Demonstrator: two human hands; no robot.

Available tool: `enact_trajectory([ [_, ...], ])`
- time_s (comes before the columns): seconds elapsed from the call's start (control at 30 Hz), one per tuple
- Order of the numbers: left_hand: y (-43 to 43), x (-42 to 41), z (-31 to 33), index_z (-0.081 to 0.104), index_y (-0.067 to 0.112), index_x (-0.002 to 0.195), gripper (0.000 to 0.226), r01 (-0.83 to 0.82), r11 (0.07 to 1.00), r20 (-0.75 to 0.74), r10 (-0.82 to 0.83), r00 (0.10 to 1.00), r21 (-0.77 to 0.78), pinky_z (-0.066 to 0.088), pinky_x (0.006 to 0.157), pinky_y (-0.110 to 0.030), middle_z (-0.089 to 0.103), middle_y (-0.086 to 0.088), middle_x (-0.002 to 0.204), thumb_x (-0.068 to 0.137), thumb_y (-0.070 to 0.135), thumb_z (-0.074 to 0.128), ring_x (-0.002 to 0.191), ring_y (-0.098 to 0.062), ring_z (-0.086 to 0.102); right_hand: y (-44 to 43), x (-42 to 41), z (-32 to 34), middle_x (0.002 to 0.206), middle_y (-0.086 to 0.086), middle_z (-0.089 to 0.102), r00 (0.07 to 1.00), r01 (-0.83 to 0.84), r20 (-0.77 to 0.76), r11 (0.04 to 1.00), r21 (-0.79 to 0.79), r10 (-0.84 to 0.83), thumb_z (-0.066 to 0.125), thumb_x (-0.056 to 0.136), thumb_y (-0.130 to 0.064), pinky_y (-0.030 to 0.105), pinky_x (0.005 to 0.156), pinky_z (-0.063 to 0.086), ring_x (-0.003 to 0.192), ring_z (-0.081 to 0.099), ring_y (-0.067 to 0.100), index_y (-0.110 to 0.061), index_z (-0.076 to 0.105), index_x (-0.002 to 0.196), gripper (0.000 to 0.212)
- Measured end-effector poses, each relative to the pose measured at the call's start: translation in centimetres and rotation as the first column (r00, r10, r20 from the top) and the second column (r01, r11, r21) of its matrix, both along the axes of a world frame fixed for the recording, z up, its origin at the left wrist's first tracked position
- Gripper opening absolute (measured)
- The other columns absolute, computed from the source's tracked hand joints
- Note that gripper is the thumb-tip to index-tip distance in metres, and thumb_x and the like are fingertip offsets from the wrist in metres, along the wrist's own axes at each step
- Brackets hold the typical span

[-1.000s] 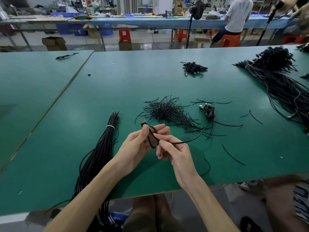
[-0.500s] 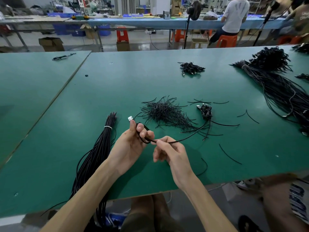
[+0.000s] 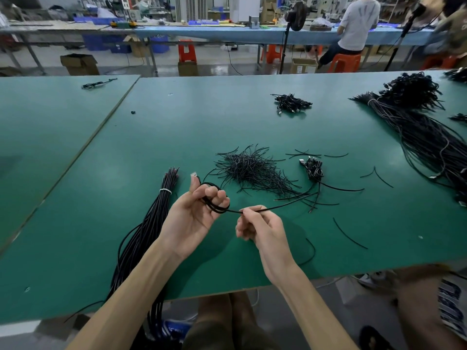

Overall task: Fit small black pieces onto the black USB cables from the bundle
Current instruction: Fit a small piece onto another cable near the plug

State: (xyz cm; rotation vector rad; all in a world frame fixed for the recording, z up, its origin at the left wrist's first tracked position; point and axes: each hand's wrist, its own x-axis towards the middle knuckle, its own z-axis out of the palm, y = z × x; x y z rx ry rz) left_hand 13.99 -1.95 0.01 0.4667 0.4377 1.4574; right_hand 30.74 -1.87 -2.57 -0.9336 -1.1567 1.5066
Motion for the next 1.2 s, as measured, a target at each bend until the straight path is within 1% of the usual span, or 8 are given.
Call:
enact_trajectory([
  [0.2,0.3,-0.6,0.2,0.060,0.018,0.091,0.016,-0.109,0.987,0.226,0.132,0.965,-0.115,0.053,0.060,-0.018,0.054,0.007,0.071,0.100,0.016,0.047,0.055,-0.004,0.054,-0.3,-0.7,-0.1,0.066,0.003,0.069,0.959,-0.167,0.249,0.980,0.113,0.134,0.060,0.101,-0.013,0.017,0.058,0.045,0.059,0.063,0.014,-0.007,0.057,0.086,0.016],
  [0.33,0.4,-0.7,-0.2,0.048,0.022,0.075,0.037,-0.073,0.989,0.063,0.082,0.995,-0.126,0.032,0.043,-0.017,0.037,0.012,0.059,0.109,0.035,0.042,0.039,-0.006,0.028,-0.3,-0.7,-0.3,0.066,0.001,0.068,0.977,-0.100,0.196,0.990,0.101,0.079,0.061,0.101,-0.016,0.019,0.058,0.046,0.059,0.061,0.013,-0.010,0.058,0.084,0.019],
  [0.47,0.6,-0.5,-0.6,0.046,0.022,0.068,0.044,-0.137,0.987,-0.241,0.114,0.964,-0.084,0.024,0.051,-0.022,0.024,0.008,0.060,0.104,0.047,0.049,0.050,-0.009,0.018,0.0,-0.6,-0.9,0.070,0.002,0.069,0.988,-0.010,0.153,0.997,0.083,-0.003,0.062,0.100,-0.020,0.024,0.059,0.047,0.062,0.063,0.014,-0.008,0.063,0.087,0.017],
  [0.63,-0.1,0.6,-1.6,0.045,0.026,0.062,0.051,-0.182,0.942,-0.783,0.336,0.524,0.282,0.026,0.052,-0.023,0.035,0.008,0.057,0.108,0.047,0.043,0.053,-0.012,0.028,0.2,-0.2,-1.1,0.074,0.005,0.070,0.990,0.144,0.010,0.989,0.019,-0.144,0.060,0.103,-0.020,0.024,0.055,0.048,0.065,0.062,0.016,-0.005,0.069,0.094,0.020],
  [0.73,-0.5,1.0,-2.5,0.045,0.028,0.066,0.045,-0.056,0.885,-0.883,0.465,0.073,0.462,0.033,0.055,-0.023,0.048,0.010,0.058,0.105,0.050,0.037,0.052,-0.008,0.040,0.1,-0.2,-0.9,0.075,0.008,0.069,0.984,0.173,-0.039,0.985,0.004,-0.172,0.054,0.107,-0.025,0.025,0.055,0.047,0.066,0.061,0.016,-0.004,0.070,0.096,0.029],
  [0.83,-0.7,1.1,-2.8,0.053,0.018,0.079,0.047,0.102,0.895,-0.867,0.446,-0.222,0.434,0.038,0.067,-0.026,0.056,0.014,0.073,0.106,0.050,0.033,0.069,-0.010,0.049,0.1,0.0,-0.4,0.078,0.010,0.069,0.986,0.144,-0.087,0.990,0.004,-0.144,0.053,0.106,-0.030,0.024,0.055,0.044,0.067,0.058,0.015,-0.004,0.078,0.096,0.037],
  [1.0,-0.6,1.2,-2.4,0.061,0.006,0.089,0.030,0.137,0.894,-0.820,0.446,-0.360,0.426,0.040,0.074,-0.030,0.053,0.009,0.087,0.106,0.027,0.048,0.080,-0.015,0.047,0.0,0.4,0.1,0.087,0.012,0.072,0.978,0.090,-0.185,0.996,-0.029,-0.093,0.049,0.107,-0.016,0.024,0.056,0.040,0.067,0.055,0.014,-0.005,0.080,0.103,0.033],
  [1.2,-0.3,0.9,-2.4,0.072,0.007,0.118,0.030,0.059,0.921,-0.889,0.389,-0.243,0.386,0.048,0.104,-0.034,0.070,0.001,0.129,0.107,0.024,0.051,0.121,-0.016,0.064,0.2,0.4,-0.4,0.090,0.024,0.075,0.976,0.080,-0.204,0.997,-0.024,-0.083,0.060,0.100,-0.002,0.026,0.054,0.045,0.062,0.063,0.020,-0.002,0.058,0.098,0.003],
])
